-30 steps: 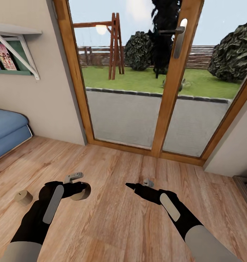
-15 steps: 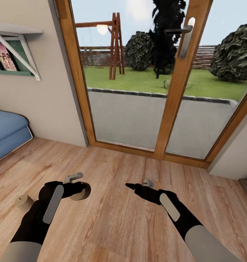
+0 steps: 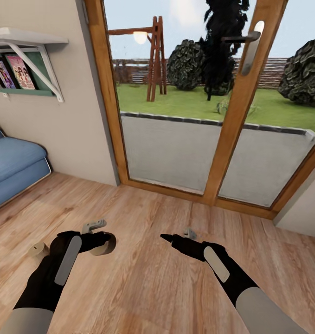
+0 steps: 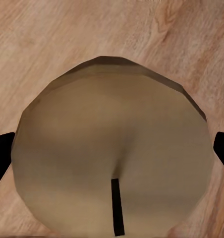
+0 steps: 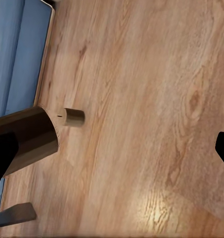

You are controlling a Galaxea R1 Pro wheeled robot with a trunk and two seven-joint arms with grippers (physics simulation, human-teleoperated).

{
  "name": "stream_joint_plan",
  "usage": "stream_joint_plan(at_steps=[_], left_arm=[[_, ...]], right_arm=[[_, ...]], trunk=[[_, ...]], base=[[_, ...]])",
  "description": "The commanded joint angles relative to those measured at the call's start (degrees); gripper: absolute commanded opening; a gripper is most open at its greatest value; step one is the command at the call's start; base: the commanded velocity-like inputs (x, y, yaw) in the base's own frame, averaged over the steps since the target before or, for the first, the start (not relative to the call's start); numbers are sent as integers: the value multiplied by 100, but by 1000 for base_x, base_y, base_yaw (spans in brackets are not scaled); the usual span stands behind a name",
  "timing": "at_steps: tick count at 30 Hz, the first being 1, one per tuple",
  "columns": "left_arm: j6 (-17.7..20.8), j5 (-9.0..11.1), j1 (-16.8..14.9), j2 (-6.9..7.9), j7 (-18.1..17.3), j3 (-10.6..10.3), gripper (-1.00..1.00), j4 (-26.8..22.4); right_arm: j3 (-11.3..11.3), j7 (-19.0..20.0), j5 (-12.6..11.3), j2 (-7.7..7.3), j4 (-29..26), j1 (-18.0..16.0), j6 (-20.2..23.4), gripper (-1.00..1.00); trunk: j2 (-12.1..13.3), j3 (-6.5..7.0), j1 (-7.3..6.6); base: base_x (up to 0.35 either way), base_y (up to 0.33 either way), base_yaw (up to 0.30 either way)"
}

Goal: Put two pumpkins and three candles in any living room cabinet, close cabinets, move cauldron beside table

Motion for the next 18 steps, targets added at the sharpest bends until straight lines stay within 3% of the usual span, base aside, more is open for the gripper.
stream_joint_plan(at_steps=[1,5,18], left_arm=[[19,58,-4,0,53,0,-100,-4],[19,58,-4,0,53,0,-100,-7],[19,58,-4,0,53,0,-100,-5]], right_arm=[[9,-44,-15,-4,-5,-2,14,100],[5,-119,-12,-4,-3,-2,12,100],[9,-139,-10,-4,-3,-2,11,100]], trunk=[[38,13,-23],[198,85,-111],[198,85,-111]], base=[[0,0,272],[0,0,283],[0,0,290]])
